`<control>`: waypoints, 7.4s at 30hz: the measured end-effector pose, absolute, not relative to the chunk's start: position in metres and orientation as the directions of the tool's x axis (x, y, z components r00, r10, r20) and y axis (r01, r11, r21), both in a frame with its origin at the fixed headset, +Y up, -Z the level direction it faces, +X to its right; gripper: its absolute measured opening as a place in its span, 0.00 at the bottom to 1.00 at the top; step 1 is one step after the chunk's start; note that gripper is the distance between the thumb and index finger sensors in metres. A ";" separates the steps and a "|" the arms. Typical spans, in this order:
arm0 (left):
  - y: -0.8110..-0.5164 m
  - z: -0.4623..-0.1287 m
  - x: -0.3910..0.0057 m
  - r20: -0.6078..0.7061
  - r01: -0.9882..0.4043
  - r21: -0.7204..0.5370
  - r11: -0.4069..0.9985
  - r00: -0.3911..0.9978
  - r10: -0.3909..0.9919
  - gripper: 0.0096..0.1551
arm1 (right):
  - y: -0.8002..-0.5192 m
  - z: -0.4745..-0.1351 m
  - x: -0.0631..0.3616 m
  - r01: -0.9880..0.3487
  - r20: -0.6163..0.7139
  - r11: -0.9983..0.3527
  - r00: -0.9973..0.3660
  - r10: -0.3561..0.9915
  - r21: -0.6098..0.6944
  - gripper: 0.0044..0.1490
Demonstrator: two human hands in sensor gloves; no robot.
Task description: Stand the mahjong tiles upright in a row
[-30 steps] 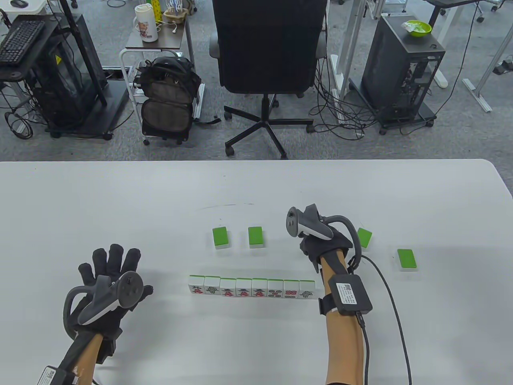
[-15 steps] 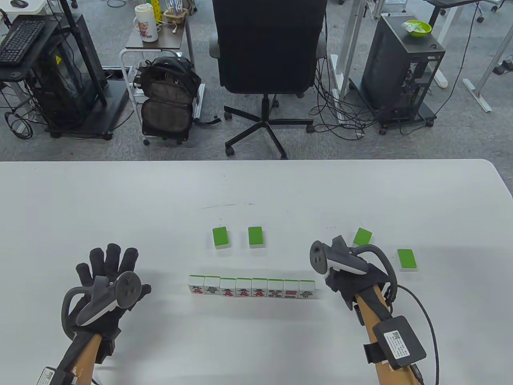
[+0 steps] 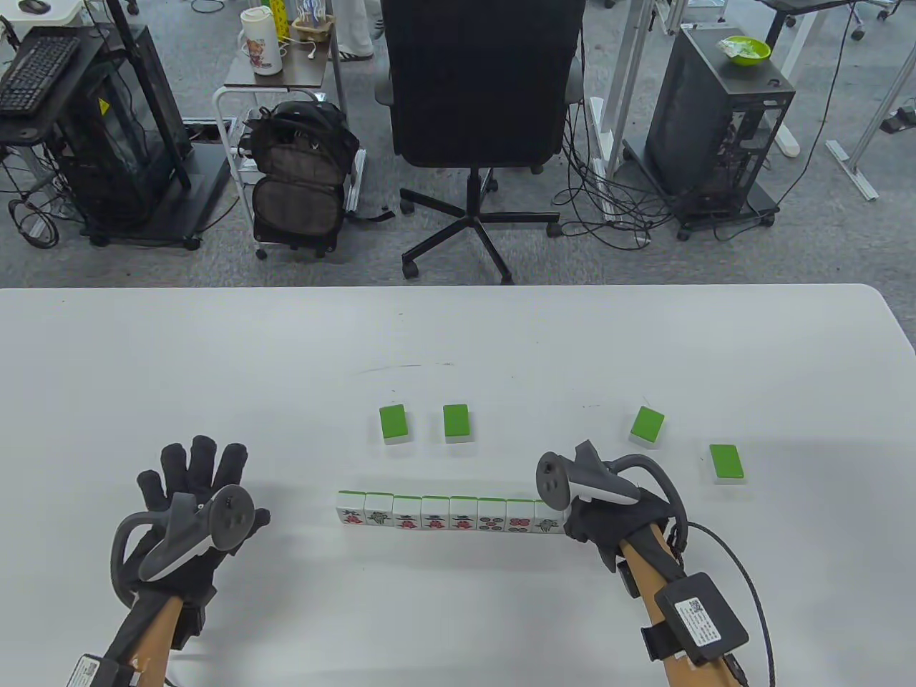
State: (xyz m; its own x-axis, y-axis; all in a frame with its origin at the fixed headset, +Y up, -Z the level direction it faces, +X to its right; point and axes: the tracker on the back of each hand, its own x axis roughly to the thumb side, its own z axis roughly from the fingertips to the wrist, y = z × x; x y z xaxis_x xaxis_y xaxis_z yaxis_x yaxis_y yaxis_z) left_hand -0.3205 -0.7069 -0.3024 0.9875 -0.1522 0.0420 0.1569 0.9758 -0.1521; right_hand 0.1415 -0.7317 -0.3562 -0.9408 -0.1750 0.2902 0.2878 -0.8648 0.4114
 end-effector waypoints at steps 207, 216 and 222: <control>-0.716 -0.318 -0.305 0.086 0.178 -0.213 0.961 0.983 -0.164 0.56 | -0.722 -0.289 0.263 0.126 -0.050 -0.987 -0.990 -0.131 0.097 0.60; -0.665 -0.364 -0.228 0.206 0.183 -0.188 0.965 0.968 -0.143 0.55 | -0.723 -0.287 0.281 0.058 -0.090 -0.996 -0.994 -0.064 0.062 0.60; -0.672 -0.404 -0.171 0.270 0.174 -0.281 0.944 0.958 -0.097 0.51 | -0.724 -0.287 0.275 0.090 -0.071 -0.994 -0.993 -0.095 0.060 0.60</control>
